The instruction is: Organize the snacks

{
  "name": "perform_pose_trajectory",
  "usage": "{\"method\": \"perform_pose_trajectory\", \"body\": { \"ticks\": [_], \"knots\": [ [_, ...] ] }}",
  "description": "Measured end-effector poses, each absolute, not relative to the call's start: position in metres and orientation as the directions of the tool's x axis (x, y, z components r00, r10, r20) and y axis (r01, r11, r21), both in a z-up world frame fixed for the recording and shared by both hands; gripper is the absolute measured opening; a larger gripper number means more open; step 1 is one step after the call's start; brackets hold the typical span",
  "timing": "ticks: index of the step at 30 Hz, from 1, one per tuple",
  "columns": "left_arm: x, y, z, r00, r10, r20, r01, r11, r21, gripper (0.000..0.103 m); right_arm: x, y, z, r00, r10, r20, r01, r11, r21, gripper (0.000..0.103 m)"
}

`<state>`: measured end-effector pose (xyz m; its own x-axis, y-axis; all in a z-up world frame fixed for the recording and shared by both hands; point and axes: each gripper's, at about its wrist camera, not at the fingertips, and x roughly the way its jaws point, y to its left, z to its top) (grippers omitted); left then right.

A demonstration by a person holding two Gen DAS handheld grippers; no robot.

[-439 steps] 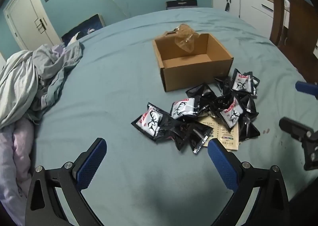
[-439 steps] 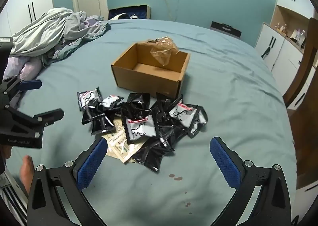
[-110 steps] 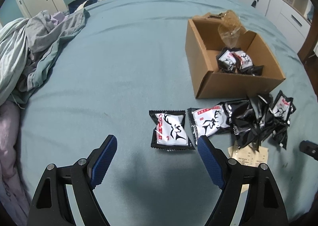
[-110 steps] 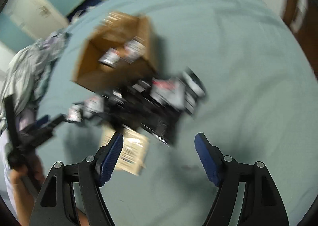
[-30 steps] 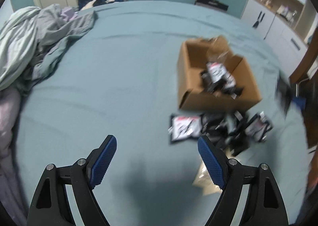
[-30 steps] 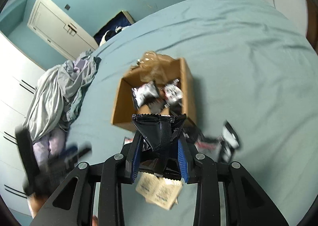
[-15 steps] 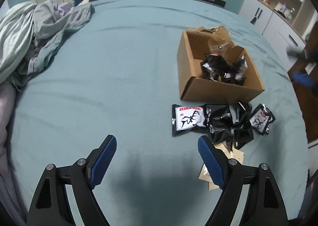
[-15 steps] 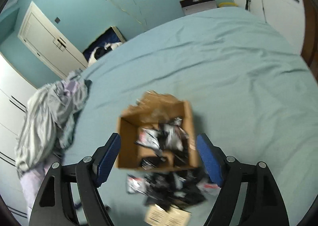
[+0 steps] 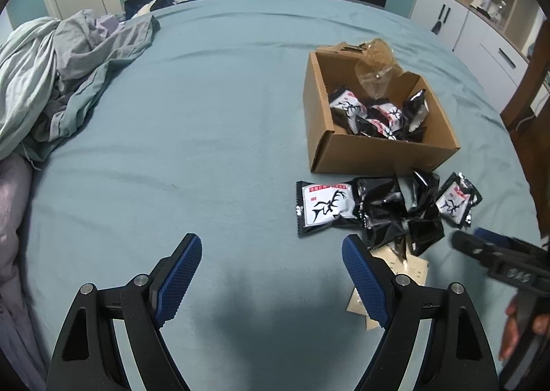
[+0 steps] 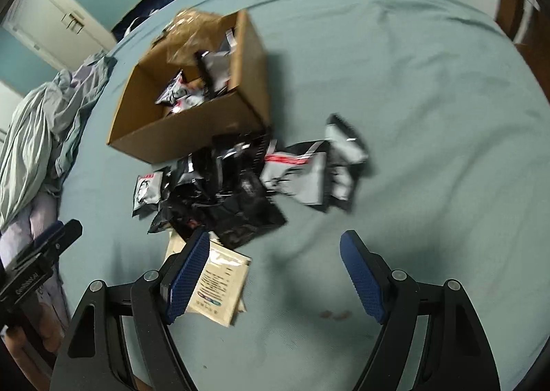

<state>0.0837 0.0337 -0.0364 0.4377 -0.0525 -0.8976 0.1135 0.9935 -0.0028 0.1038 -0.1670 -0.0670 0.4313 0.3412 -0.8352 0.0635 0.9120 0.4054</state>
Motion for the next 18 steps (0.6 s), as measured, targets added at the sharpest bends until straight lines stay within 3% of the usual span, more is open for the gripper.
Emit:
{"method": "perform_pose_trajectory", "body": {
  "ticks": [10, 11, 14, 15, 18],
  "knots": [
    [0.084, 0.028, -0.047, 0.434, -0.025, -0.901, 0.128, 0.991, 0.034, 0.085, 0.167, -0.124, -0.109, 0.409, 0.328, -0.851, -0.056, 0.94, 0.336, 0.076],
    [0.085, 0.026, -0.048, 0.432, -0.025, -0.901, 0.133, 0.99, 0.036, 0.085, 0.167, -0.121, -0.11, 0.408, 0.319, -0.855, -0.074, 0.946, 0.317, 0.066],
    [0.085, 0.02, -0.05, 0.429, -0.028, -0.903, 0.153, 0.987, 0.042, 0.085, 0.165, -0.112, -0.112, 0.418, 0.271, -0.867, -0.13, 0.963, 0.238, 0.056],
    [0.085, 0.018, -0.051, 0.432, -0.029, -0.902, 0.159, 0.986, 0.045, 0.085, 0.165, -0.111, -0.113, 0.415, 0.264, -0.871, -0.131, 0.964, 0.23, 0.049],
    [0.083, 0.014, -0.051, 0.439, -0.031, -0.898, 0.173, 0.984, 0.051, 0.085, 0.165, -0.114, -0.111, 0.419, 0.287, -0.861, -0.125, 0.958, 0.258, 0.043]
  ]
}}
